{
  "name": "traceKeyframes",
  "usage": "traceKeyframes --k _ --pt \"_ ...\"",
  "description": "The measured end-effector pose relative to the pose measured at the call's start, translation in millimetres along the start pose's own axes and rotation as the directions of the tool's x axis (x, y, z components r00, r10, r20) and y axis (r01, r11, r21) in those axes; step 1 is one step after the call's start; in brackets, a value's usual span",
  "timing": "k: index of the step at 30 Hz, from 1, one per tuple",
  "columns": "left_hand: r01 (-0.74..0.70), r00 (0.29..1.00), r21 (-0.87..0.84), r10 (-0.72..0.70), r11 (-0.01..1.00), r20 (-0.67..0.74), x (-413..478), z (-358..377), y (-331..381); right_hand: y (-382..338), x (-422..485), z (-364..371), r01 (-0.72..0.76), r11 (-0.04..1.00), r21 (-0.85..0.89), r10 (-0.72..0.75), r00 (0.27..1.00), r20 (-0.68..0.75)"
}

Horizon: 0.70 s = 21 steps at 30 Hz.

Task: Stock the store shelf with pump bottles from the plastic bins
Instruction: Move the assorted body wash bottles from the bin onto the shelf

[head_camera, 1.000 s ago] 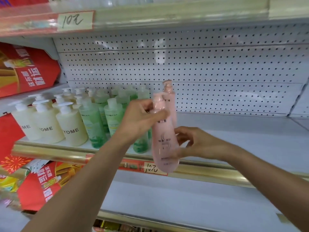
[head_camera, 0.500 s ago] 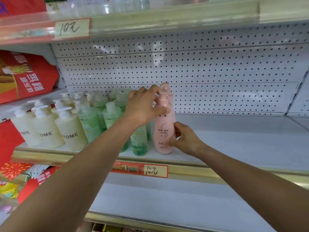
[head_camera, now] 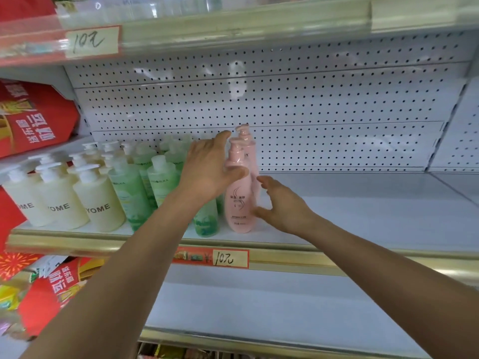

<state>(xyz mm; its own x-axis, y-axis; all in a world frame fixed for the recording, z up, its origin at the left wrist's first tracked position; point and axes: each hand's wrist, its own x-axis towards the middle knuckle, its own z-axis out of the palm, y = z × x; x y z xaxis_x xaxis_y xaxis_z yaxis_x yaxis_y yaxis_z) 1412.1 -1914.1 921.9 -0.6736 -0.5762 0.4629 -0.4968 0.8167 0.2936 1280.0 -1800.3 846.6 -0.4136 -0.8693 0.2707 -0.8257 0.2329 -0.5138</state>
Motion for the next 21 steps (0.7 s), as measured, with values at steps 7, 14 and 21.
traceKeyframes --k 7,14,21 --pt "-0.178 0.951 0.081 0.193 0.981 -0.241 -88.6 29.6 46.7 24.7 -99.5 -55.3 0.111 0.933 -0.344 -0.211 0.940 -0.269" --pt "-0.173 0.984 -0.057 0.169 0.983 -0.063 -175.8 97.1 119.7 93.8 -227.8 -78.2 0.001 0.932 -0.363 -0.107 0.956 -0.274" --pt "-0.088 0.938 -0.256 0.167 0.963 0.304 -261.8 186.5 194.5 185.8 -345.4 -69.8 -0.239 0.934 -0.266 0.212 0.969 -0.124"
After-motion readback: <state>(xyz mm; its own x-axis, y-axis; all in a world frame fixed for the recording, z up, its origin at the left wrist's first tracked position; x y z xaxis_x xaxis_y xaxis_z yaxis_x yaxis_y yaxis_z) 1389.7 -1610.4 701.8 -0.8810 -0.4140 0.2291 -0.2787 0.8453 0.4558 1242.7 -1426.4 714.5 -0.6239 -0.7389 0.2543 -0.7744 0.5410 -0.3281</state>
